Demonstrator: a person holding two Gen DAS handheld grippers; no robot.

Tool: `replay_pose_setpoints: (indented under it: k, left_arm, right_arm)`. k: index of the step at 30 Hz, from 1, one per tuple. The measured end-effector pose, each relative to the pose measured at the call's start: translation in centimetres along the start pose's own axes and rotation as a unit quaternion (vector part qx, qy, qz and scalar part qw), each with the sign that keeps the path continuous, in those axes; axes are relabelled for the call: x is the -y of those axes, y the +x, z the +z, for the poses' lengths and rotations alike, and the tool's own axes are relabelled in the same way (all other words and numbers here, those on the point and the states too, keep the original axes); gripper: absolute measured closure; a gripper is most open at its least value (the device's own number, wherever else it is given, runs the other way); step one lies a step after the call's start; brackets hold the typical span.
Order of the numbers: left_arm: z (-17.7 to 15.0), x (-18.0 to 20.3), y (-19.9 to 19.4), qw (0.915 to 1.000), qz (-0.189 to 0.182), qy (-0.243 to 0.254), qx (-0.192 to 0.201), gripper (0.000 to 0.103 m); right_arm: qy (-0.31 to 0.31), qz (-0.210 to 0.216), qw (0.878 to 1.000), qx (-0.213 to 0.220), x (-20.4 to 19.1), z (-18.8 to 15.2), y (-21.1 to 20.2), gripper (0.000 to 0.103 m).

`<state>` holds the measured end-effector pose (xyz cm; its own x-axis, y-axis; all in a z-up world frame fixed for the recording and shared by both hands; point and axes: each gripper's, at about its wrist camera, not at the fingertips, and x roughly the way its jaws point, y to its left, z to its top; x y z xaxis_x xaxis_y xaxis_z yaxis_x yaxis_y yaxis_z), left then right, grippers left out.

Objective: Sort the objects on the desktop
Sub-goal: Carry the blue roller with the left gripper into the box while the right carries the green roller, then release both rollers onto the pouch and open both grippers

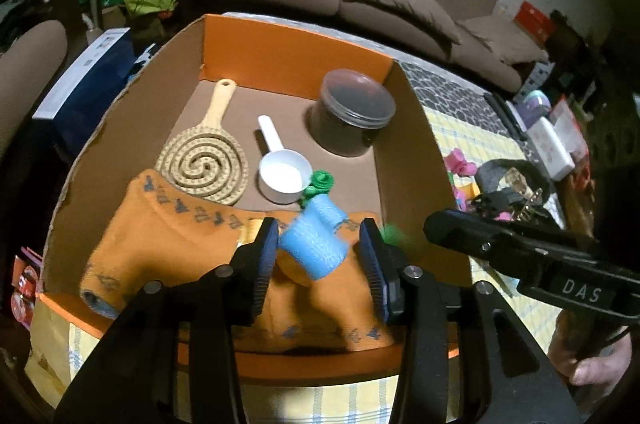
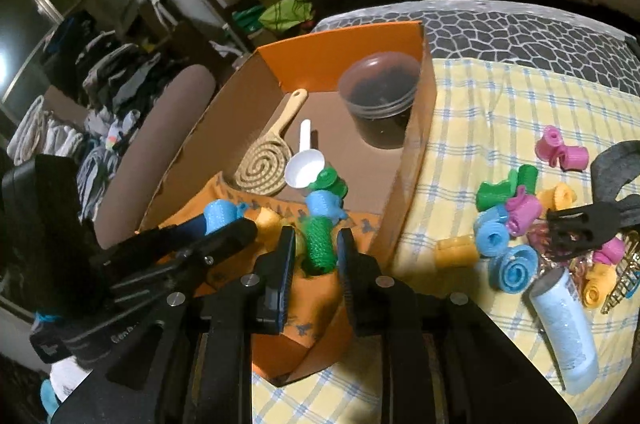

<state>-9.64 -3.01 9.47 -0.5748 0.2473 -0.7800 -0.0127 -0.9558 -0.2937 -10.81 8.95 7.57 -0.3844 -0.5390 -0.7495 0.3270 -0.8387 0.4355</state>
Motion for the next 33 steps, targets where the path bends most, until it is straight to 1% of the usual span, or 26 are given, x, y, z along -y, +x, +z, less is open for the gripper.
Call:
replay_pose_setpoints:
  k: [1, 2, 4, 5, 9, 12, 14, 15, 17, 18, 20, 21, 24, 27, 30, 32, 33]
  left_arm:
    - [0.0, -0.3, 0.0, 1.0, -0.001, -0.004, 0.0, 0.058]
    - [0.1, -0.5, -0.1, 1.0, -0.001, -0.007, 0.0, 0.058]
    - [0.1, -0.9, -0.3, 0.9999, 0.0, -0.011, 0.001, 0.056]
    - [0.2, -1.0, -0.3, 0.9999, 0.0, -0.012, 0.002, 0.053]
    - [0.2, -1.2, -0.6, 0.9999, 0.0, -0.015, 0.007, 0.049]
    - [0.3, -1.2, -0.6, 0.9998, 0.001, -0.016, 0.008, 0.044]
    - [0.4, -1.3, -0.7, 0.9997, -0.001, -0.023, 0.011, 0.036]
    - [0.4, -1.4, -0.8, 0.9996, -0.002, -0.026, 0.013, 0.035]
    - [0.4, -1.6, -0.9, 0.9994, -0.002, -0.03, 0.016, 0.031]
    - [0.4, -1.7, -1.0, 0.9994, -0.001, -0.03, 0.018, 0.031]
    - [0.3, -1.7, -1.2, 0.9993, 0.002, -0.03, 0.02, 0.029]
    - [0.2, -1.7, -1.4, 0.9993, 0.004, -0.031, 0.022, 0.029]
    - [-0.1, -1.3, -1.8, 0.9992, 0.004, -0.026, 0.028, 0.028]
    - [-0.3, -0.7, -2.1, 0.9993, 0.011, -0.016, 0.033, 0.027]
    - [-0.8, 0.2, -2.5, 0.9991, 0.015, -0.006, 0.04, 0.019]
    - [-1.1, 0.7, -2.9, 0.9988, 0.015, 0.001, 0.047, 0.01]
    - [-1.2, 1.0, -3.1, 0.9985, 0.016, 0.004, 0.051, 0.009]
  right_arm:
    - [0.001, -0.001, 1.0, 0.0, 0.0, 0.0, 0.1, 0.075]
    - [0.002, 0.0, 1.0, 0.0, -0.1, 0.1, 0.2, 0.07]
    - [0.004, 0.005, 1.0, 0.005, -0.1, 0.1, 0.0, 0.064]
    - [0.005, 0.004, 1.0, 0.007, -0.2, 0.1, 0.0, 0.064]
    - [0.007, 0.001, 1.0, 0.012, -0.1, 0.2, -0.3, 0.062]
    - [0.007, -0.001, 1.0, 0.016, -0.1, 0.3, -0.6, 0.06]
    - [0.005, 0.001, 1.0, 0.016, -0.1, 0.4, -0.8, 0.057]
    - [0.003, 0.001, 1.0, 0.017, -0.2, 0.4, -0.9, 0.056]
    - [0.0, 0.001, 1.0, 0.019, -0.3, 0.3, -1.1, 0.051]
    - [-0.002, 0.001, 1.0, 0.02, -0.4, 0.3, -1.2, 0.05]
    - [-0.006, -0.004, 1.0, 0.023, -0.6, 0.2, -1.5, 0.041]
    - [-0.01, -0.007, 1.0, 0.024, -0.6, 0.2, -1.6, 0.039]
    - [-0.02, -0.011, 0.999, 0.028, -0.8, 0.0, -2.3, 0.036]
    - [-0.027, -0.022, 0.999, 0.035, -0.7, -0.4, -3.2, 0.032]
    - [-0.024, -0.028, 0.998, 0.042, -0.2, -1.0, -4.0, 0.024]
    - [-0.022, -0.035, 0.998, 0.043, 0.2, -1.4, -4.4, 0.018]
    - [-0.022, -0.04, 0.998, 0.042, 0.4, -1.7, -4.6, 0.016]
